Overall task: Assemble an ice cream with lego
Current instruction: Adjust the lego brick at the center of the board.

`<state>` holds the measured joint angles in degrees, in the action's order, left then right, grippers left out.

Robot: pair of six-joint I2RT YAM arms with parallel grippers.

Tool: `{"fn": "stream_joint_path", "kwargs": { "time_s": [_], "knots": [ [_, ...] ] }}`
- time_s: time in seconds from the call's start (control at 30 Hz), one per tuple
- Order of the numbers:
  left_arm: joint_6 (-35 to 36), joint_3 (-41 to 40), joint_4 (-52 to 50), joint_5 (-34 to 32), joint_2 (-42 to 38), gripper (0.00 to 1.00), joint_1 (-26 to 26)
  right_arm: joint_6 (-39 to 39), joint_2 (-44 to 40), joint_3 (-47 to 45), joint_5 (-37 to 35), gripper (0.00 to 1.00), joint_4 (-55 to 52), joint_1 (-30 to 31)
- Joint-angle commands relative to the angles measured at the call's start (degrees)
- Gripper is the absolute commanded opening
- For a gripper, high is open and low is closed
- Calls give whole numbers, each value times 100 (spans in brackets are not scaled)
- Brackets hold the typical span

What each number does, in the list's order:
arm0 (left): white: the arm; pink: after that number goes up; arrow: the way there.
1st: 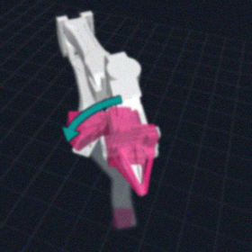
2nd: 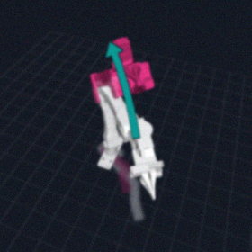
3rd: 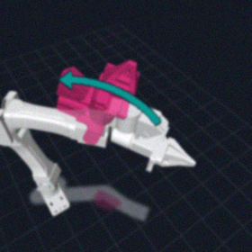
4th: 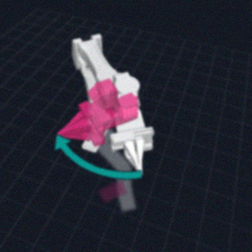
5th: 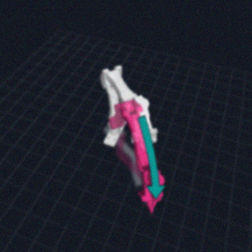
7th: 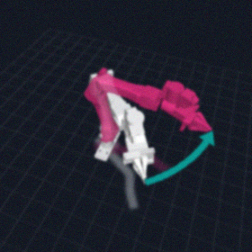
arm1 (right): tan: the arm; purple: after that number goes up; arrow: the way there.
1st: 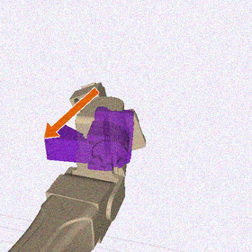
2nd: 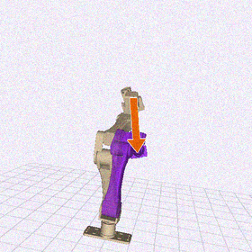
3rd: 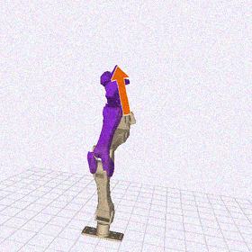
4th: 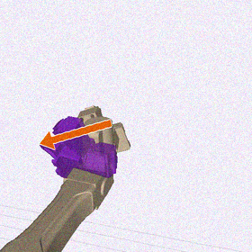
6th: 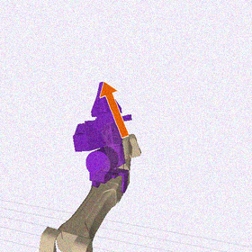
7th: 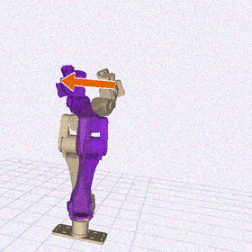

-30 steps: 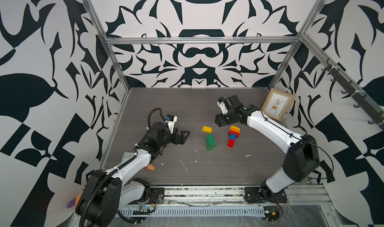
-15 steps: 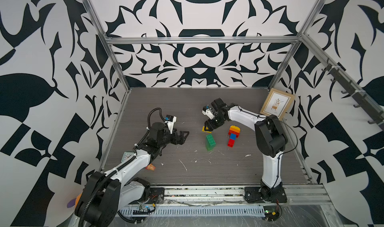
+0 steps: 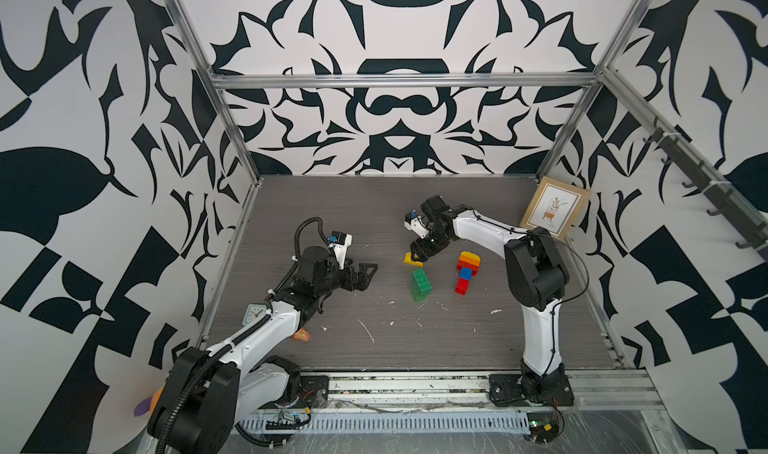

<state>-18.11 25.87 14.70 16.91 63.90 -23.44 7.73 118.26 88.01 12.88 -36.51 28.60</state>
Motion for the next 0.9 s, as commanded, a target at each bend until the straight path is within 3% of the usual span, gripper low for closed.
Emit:
{"fn": "stream_joint_path", "kwargs": {
  "time_s": [0.0, 0.4, 0.7, 0.87],
  "knots": [
    [53, -75, 10, -20, -72, 99, -11, 74, -30, 218, -278, 66, -71, 31],
    [67, -60, 32, -38, 9, 99, -11, -552, 171, 345, -1045, 68, 130, -235],
    [79, -62, 32, -94, 42, 99, -11, -1411, -366, -30, -920, 70, 555, -867],
    [65, -69, 17, -66, -14, 99, -11, -1857, -655, -161, -857, 70, 411, -916]
  ]
}}
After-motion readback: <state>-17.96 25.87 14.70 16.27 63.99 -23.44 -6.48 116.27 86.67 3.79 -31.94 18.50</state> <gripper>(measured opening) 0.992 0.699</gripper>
